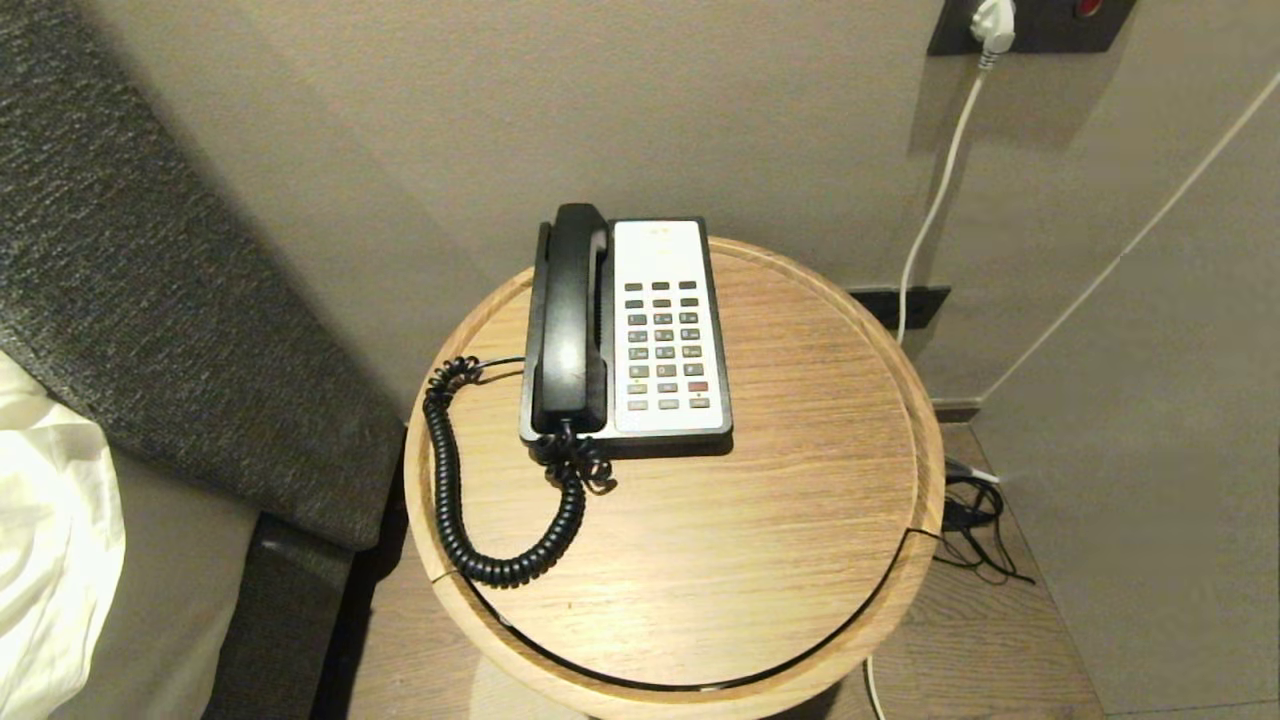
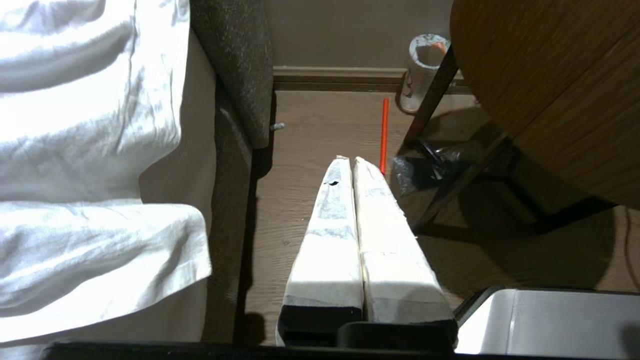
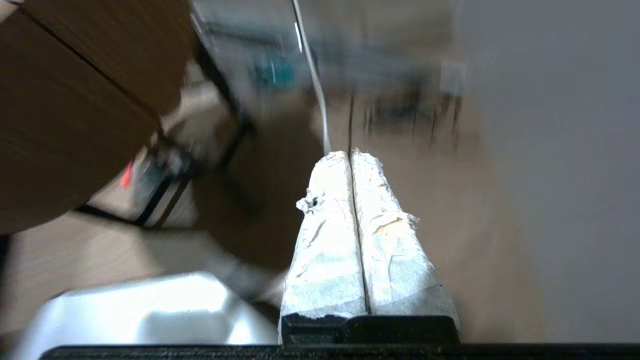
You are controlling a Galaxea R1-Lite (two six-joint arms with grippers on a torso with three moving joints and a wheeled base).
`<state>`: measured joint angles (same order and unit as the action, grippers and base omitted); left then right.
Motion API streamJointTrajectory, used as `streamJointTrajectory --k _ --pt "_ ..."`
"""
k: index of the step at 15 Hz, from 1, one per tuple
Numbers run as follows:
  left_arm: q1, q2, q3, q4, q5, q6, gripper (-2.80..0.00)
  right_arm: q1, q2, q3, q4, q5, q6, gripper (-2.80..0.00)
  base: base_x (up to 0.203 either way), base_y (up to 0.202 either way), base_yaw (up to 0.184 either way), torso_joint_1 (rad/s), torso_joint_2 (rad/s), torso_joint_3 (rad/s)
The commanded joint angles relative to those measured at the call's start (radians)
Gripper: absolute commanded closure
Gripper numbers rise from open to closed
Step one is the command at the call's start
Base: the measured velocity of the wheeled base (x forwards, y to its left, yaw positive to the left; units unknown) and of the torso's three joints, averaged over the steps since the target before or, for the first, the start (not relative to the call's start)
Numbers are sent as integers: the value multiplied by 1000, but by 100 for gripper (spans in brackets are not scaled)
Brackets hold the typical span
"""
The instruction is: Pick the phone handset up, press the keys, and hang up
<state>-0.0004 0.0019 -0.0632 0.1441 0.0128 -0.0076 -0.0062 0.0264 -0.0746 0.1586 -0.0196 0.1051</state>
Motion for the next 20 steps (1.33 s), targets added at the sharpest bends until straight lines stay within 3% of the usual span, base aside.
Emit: streamJointTrajectory --k 1,2,6,7,10,20 --pt "-1 0 6 -1 -4 26 0 0 1 79 -163 13 -126 0 0 0 0 0 0 0" --pt "-1 0 8 -1 -8 31 0 0 1 75 -159 23 -156 0 0 0 0 0 0 0" --pt "0 1 10 -1 -9 33 0 0 0 75 -159 21 -151 0 0 0 0 0 0 0" --pt "0 1 11 -3 -16 67 0 0 0 75 -156 24 -161 0 0 0 0 0 0 0" --pt "0 0 3 14 -22 88 0 0 0 72 -149 24 -159 0 0 0 0 0 0 0" --pt "0 0 6 3 -27 83 0 0 -2 75 -160 20 -136 0 0 0 0 0 0 0"
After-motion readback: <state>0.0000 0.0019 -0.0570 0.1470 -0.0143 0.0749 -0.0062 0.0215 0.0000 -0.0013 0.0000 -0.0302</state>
